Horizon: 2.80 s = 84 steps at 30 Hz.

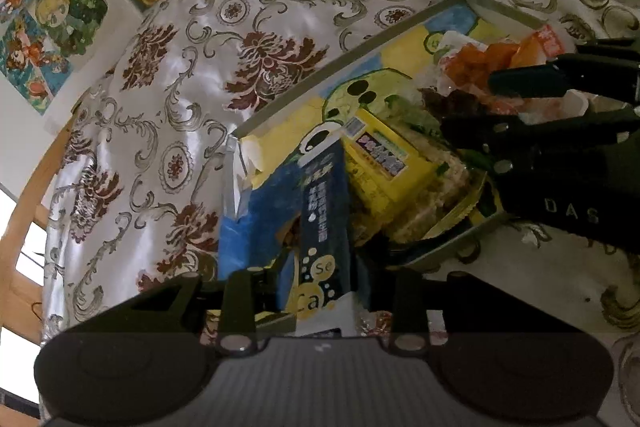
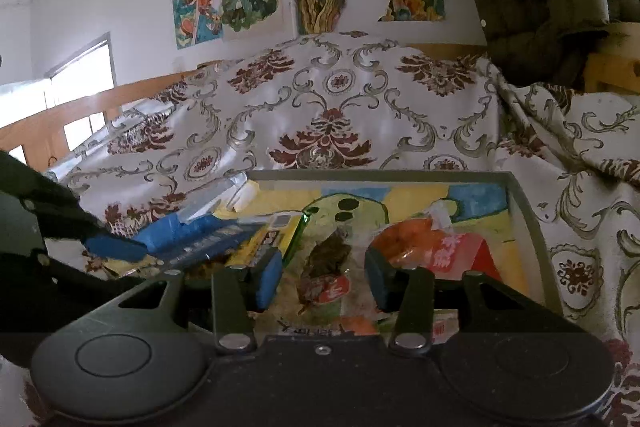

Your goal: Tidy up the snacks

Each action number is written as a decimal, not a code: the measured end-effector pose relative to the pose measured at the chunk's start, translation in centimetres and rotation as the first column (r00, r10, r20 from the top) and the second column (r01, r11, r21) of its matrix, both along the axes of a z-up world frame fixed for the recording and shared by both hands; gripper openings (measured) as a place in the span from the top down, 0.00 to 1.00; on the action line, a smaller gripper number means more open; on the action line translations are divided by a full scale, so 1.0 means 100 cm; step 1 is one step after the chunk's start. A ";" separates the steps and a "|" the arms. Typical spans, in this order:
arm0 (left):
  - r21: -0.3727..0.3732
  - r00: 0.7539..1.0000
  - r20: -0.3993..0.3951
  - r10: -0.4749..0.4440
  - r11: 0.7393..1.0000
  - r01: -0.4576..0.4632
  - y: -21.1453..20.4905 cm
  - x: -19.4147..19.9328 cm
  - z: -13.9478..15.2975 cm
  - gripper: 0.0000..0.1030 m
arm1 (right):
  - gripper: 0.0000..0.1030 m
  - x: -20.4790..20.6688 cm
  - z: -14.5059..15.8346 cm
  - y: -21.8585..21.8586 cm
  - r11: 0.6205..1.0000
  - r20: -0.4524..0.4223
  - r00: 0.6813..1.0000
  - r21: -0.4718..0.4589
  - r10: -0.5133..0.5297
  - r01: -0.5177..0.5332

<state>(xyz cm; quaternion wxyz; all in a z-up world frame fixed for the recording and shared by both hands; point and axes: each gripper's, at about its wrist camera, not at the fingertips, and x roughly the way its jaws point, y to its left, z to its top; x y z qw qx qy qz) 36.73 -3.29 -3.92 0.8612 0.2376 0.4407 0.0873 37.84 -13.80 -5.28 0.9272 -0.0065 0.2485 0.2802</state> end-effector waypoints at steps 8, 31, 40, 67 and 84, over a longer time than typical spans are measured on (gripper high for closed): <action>0.030 1.000 0.016 -0.013 0.999 0.013 -0.005 -0.009 0.011 0.38 | 0.41 -0.005 0.006 -0.003 1.000 0.000 1.000 0.018 0.003 -0.003; 0.018 0.927 0.376 -0.020 1.000 0.015 -0.025 -0.082 0.211 0.13 | 0.07 -0.104 0.124 -0.049 0.999 0.152 0.988 0.012 -0.032 0.030; -0.009 0.829 0.559 0.026 1.000 -0.025 -0.023 -0.119 0.302 0.08 | 0.05 -0.159 0.148 -0.048 0.999 0.201 0.980 -0.035 0.009 -0.002; -0.160 0.604 0.789 0.114 0.987 0.021 0.040 -0.302 0.529 0.01 | 0.04 -0.212 0.169 -0.047 0.998 0.179 0.984 -0.065 0.019 -0.008; -0.284 0.705 0.695 0.144 0.955 0.085 0.057 -0.310 0.395 0.01 | 0.03 -0.245 0.209 -0.042 0.998 0.197 0.979 0.059 -0.044 0.033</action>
